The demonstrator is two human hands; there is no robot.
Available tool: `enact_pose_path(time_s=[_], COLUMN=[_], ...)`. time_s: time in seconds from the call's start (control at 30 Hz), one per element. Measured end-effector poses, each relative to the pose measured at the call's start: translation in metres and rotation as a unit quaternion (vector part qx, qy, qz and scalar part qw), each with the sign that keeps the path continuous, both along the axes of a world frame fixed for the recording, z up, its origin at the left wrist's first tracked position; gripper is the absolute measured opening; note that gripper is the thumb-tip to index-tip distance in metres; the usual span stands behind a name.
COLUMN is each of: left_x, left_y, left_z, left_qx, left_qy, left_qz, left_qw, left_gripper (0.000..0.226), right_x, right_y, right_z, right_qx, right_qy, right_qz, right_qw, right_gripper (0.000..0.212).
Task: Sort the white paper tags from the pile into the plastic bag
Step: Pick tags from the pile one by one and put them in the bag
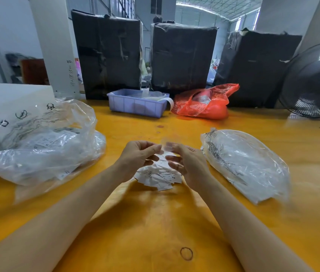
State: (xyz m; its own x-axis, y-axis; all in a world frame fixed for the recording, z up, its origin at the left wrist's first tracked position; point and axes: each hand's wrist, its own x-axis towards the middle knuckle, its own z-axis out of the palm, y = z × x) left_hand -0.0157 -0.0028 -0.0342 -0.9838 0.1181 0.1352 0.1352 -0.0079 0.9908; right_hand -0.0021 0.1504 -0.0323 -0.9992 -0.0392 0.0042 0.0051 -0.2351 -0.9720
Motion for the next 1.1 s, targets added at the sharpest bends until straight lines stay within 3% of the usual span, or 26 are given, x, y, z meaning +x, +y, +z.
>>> enact_pose_path(time_s=[0.07, 0.2, 0.27, 0.37, 0.43, 0.53, 0.7, 0.9, 1.1], left_x=[-0.0007, -0.0011, -0.0012, -0.0020, -0.0032, -0.0037, -0.0020, -0.0010, -0.0008], left_y=[-0.0002, -0.0023, -0.0031, -0.0035, -0.0032, -0.0037, -0.0026, -0.0035, -0.0013], left_z=[0.0006, 0.0015, 0.0006, -0.0003, -0.0003, -0.0004, 0.0003, 0.0022, 0.0082], left_qx=[-0.004, -0.003, -0.007, -0.020, -0.030, -0.026, 0.046, 0.106, 0.182], left_qy=[-0.007, -0.017, -0.011, 0.005, 0.022, 0.030, 0.003, -0.019, -0.102], left_qz=[-0.004, -0.040, -0.039, -0.016, 0.008, 0.036, 0.013, 0.014, -0.011], left_qw=[1.000, 0.999, 0.999, 1.000, 0.999, 0.999, 0.999, 0.994, 0.978], left_gripper=[0.010, 0.011, 0.012, 0.011, 0.011, 0.011, 0.011, 0.005, 0.047], right_x=[-0.0004, 0.0007, 0.0001, -0.0002, -0.0002, -0.0010, 0.0002, 0.0006, -0.0018], right_y=[0.0020, 0.0052, 0.0058, 0.0064, 0.0067, 0.0058, 0.0048, 0.0077, 0.0073], right_z=[0.0003, 0.0035, 0.0018, -0.0003, -0.0007, -0.0006, -0.0002, -0.0012, -0.0046], right_qx=[-0.014, -0.019, 0.001, 0.030, 0.039, 0.047, 0.007, -0.006, 0.000], right_qy=[0.012, 0.030, 0.031, 0.024, 0.022, 0.021, 0.028, 0.058, 0.101], right_qz=[0.009, 0.068, 0.057, 0.035, 0.025, -0.004, -0.004, 0.016, -0.002], right_qw=[1.000, 0.997, 0.998, 0.999, 0.999, 0.999, 1.000, 0.998, 0.995], right_gripper=[0.015, 0.062, 0.055, 0.022, 0.012, 0.017, 0.005, 0.016, 0.016])
